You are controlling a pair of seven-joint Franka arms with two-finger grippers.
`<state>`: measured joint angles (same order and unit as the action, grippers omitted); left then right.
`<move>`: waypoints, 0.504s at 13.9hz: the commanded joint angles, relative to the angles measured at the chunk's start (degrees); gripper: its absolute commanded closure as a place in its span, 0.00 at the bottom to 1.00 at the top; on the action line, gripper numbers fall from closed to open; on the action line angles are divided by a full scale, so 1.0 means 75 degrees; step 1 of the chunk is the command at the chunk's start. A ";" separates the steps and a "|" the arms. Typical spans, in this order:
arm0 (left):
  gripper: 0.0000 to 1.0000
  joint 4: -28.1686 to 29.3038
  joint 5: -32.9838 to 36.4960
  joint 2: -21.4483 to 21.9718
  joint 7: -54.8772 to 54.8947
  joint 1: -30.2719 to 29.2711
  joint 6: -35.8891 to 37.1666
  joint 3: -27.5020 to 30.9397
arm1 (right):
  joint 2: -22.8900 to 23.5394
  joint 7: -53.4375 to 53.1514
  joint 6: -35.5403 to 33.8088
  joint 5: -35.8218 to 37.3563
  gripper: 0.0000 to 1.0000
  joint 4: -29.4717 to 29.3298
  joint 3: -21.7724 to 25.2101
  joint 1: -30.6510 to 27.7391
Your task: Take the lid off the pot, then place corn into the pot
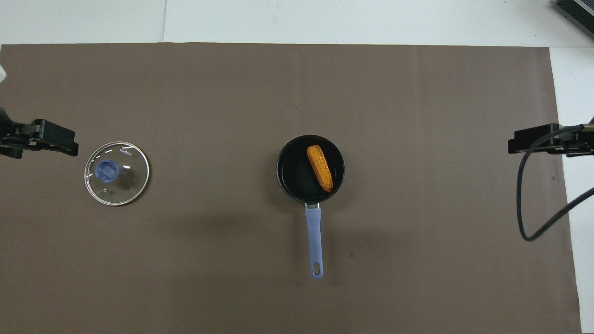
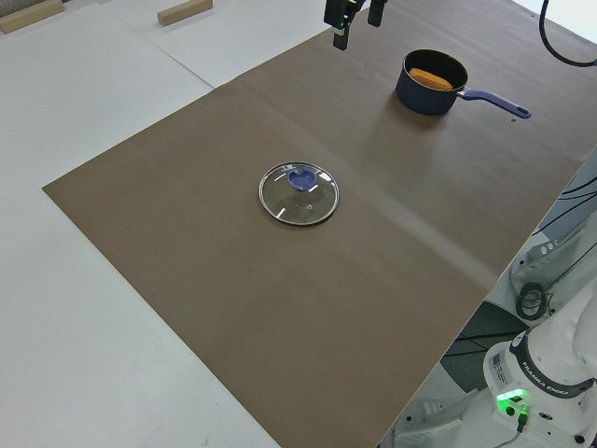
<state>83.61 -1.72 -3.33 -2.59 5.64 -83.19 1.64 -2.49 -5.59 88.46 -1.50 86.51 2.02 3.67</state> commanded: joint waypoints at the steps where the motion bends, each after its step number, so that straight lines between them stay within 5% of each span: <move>1: 0.00 -0.0296 0.0042 -0.0130 0.0041 0.0010 0.0438 0.0016 | -0.0183 0.0253 -0.0158 -0.0069 0.00 0.0173 -0.0094 -0.0289; 7: 0.00 -0.0308 0.0065 -0.0119 0.0029 0.0034 0.0369 0.0016 | -0.0183 0.0464 -0.0206 -0.0105 0.00 0.0161 -0.0082 -0.0501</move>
<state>83.35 -1.72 -3.33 -2.59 5.63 -81.69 1.64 -2.57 -4.03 87.27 -1.64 86.51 2.02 1.07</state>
